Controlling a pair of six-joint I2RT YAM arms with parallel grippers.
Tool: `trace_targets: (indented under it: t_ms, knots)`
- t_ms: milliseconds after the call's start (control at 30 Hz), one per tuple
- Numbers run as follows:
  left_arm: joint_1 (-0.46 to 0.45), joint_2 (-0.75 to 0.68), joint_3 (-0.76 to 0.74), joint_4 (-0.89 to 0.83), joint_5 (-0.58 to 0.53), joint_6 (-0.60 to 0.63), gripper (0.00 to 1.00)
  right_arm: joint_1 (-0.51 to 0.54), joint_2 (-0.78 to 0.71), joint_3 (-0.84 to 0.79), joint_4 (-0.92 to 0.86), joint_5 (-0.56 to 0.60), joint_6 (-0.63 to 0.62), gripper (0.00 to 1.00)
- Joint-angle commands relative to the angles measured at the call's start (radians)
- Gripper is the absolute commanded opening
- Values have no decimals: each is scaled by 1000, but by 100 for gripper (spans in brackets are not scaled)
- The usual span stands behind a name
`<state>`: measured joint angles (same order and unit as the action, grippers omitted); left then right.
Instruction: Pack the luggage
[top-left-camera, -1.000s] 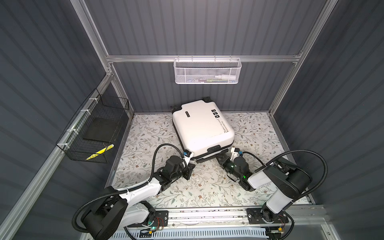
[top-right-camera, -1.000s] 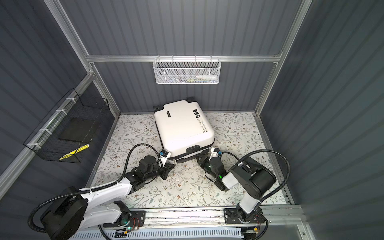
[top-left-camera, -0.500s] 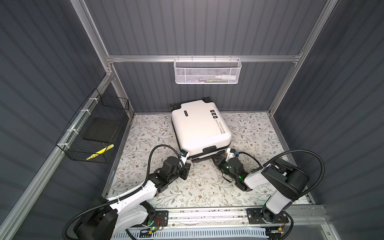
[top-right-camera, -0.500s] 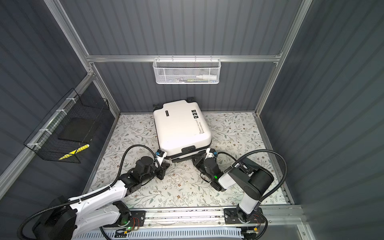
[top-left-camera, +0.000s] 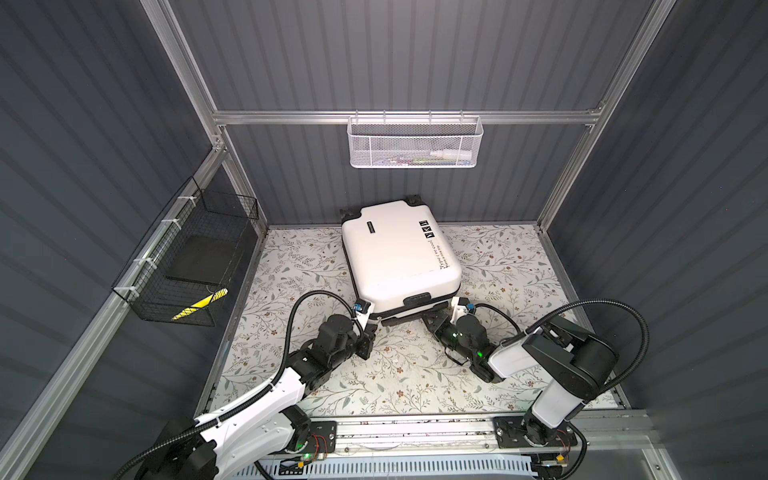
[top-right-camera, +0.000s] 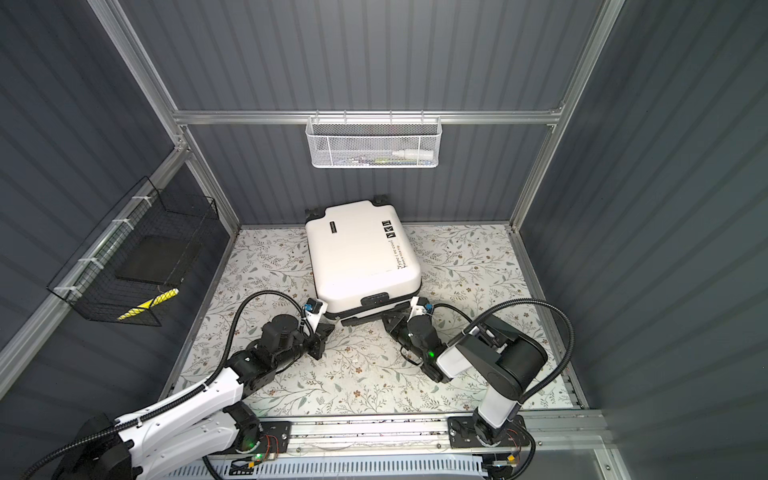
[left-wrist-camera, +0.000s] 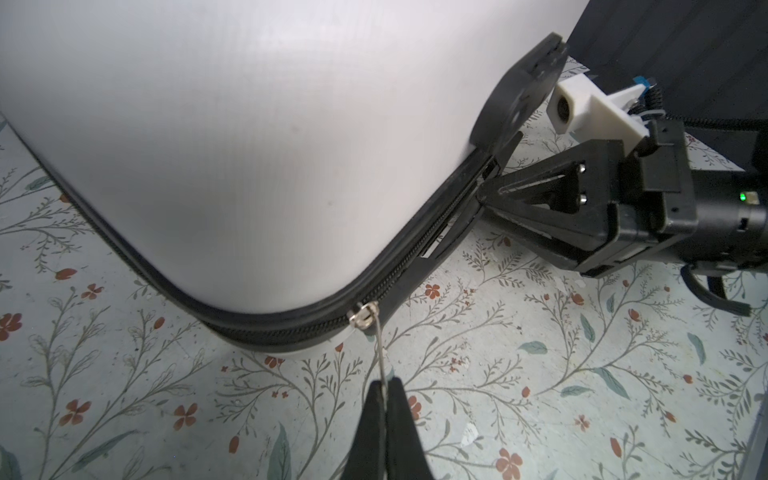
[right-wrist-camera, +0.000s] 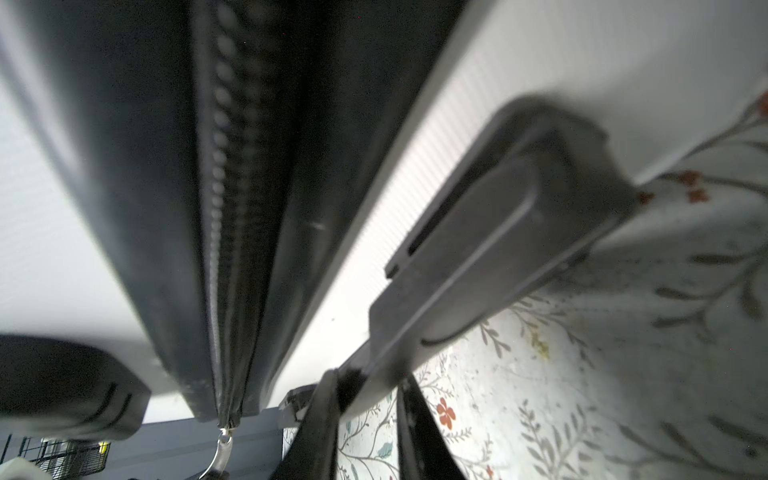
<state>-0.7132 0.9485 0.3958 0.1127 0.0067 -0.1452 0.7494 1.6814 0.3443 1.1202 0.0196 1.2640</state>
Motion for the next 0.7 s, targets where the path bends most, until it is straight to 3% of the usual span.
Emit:
trace_targets:
  t_ms: [0, 200, 433, 667]
  knots:
    - [-30, 5, 28, 99, 115, 15, 0, 34, -51, -4, -60, -150, -94, 40]
    - [-31, 13, 12, 111, 115, 7, 0, 33, -189, -54, -149, -171, -95, 59]
    - [-31, 6, 8, 101, 115, 8, 0, 31, -323, -94, -217, -186, -98, 68]
    - [-30, 6, 5, 98, 115, 9, 0, -30, -453, -67, -331, -181, -100, 83]
